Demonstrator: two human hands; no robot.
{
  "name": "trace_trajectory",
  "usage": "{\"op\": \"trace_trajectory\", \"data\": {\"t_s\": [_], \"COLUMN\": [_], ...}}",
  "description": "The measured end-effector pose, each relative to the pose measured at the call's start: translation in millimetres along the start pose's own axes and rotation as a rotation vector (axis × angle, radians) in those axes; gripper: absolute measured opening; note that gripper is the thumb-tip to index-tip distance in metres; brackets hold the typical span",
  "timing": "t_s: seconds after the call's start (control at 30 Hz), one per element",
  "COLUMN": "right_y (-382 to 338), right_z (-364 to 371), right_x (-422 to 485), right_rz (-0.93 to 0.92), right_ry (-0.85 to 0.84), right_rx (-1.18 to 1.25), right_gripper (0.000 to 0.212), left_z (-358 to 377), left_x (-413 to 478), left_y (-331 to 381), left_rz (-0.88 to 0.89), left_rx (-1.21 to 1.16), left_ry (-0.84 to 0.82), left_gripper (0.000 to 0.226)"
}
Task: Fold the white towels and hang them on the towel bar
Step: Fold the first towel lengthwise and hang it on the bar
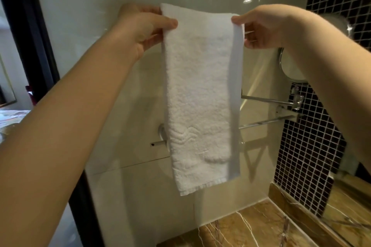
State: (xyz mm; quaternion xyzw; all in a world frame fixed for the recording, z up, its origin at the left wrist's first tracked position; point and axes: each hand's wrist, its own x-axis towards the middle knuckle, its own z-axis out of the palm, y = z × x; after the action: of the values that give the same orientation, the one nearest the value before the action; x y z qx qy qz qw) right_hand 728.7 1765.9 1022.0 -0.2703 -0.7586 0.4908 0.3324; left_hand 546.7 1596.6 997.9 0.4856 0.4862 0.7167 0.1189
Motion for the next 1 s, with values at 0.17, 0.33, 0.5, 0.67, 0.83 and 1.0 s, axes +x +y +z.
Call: {"op": "trace_trajectory", "data": {"t_s": [0.17,0.33,0.5,0.67,0.83,1.0], "right_y": [0,3,17,42,62,81], "right_z": [-6,-13,-13,-8,0,13], "right_x": [18,34,44,53,62,68], "right_rz": [-0.002,-0.019,0.018,0.067,0.094,0.113], "right_ry": [0.002,0.008,-0.009,-0.058,-0.093,-0.129], "right_rx": [0.031,0.062,0.029,0.011,0.014,0.006], "right_gripper": [0.008,0.008,0.008,0.009,0.009,0.01], "left_z": [8,14,15,13,7,-4], "left_x": [15,30,36,31,26,20], "left_y": [-2,-9,-31,-57,-78,-98], "left_rz": [0.047,0.075,0.038,-0.02,-0.056,-0.079], "left_rx": [0.045,0.036,0.025,0.018,0.017,0.038], "left_ry": [0.011,0.012,0.028,0.027,0.041,0.061], "left_gripper": [0.015,0.017,0.019,0.017,0.018,0.021]}}
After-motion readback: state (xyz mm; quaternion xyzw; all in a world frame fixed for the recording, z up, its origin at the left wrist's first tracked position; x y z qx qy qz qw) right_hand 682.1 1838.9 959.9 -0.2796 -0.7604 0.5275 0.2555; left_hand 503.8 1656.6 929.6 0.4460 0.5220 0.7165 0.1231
